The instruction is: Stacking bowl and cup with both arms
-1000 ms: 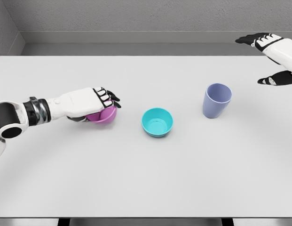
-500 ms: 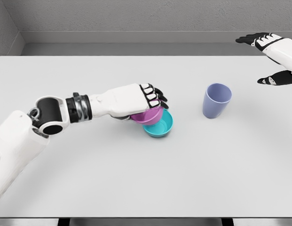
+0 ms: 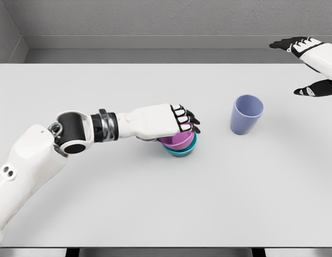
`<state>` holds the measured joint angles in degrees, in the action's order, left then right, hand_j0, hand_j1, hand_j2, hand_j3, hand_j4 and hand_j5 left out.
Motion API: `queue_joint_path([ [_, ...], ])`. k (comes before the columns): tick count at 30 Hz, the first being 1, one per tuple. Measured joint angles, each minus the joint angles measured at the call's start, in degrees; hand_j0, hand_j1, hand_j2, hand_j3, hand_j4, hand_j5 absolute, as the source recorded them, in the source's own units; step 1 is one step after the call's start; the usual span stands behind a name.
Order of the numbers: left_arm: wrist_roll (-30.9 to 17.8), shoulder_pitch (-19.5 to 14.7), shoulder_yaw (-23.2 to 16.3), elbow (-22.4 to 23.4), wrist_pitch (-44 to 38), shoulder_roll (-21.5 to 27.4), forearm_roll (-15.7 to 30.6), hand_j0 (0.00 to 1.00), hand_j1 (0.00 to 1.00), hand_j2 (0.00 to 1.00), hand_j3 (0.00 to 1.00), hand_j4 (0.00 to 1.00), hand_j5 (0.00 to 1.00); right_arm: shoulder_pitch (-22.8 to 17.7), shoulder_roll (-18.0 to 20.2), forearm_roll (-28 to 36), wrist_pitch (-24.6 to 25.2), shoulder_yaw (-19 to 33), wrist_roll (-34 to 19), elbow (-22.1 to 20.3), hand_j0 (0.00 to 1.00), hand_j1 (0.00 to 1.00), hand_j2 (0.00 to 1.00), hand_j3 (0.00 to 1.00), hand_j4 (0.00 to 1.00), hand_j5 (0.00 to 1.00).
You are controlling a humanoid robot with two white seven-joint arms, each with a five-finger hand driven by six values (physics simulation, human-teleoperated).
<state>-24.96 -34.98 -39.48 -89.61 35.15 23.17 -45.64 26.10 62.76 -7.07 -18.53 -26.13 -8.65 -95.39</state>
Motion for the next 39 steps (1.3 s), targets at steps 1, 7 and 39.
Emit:
queue_joint_path([
  [1, 0.02, -0.09, -0.08, 0.05, 0.0, -0.01, 0.13, 0.78, 0.78, 0.78, 0.78, 0.78, 0.78, 0.0, 0.0, 0.0, 0.0, 0.0, 0.0, 0.01, 1.0, 1.0, 1.0, 1.0, 1.0, 1.0],
  [7, 0.38, -0.18, -0.02, -0.17, -0.01, 0.25, 0.63, 0.95, 0.95, 0.95, 0.95, 0.95, 0.95, 0.09, 0.0, 0.0, -0.01, 0.0, 0.0, 0.16, 1.0, 1.0, 1.0, 1.0, 1.0, 1.0],
  [39, 0.66, -3.35, 2.69, 6.31, -0.04, 24.9, 27.59, 1.0, 1.0, 1.0, 1.0, 1.0, 1.0, 14.57, -1.95, -1.08, 0.67, -2.55, -19.71, 5.24, 1.0, 1.0, 1.0, 1.0, 1.0, 1.0],
])
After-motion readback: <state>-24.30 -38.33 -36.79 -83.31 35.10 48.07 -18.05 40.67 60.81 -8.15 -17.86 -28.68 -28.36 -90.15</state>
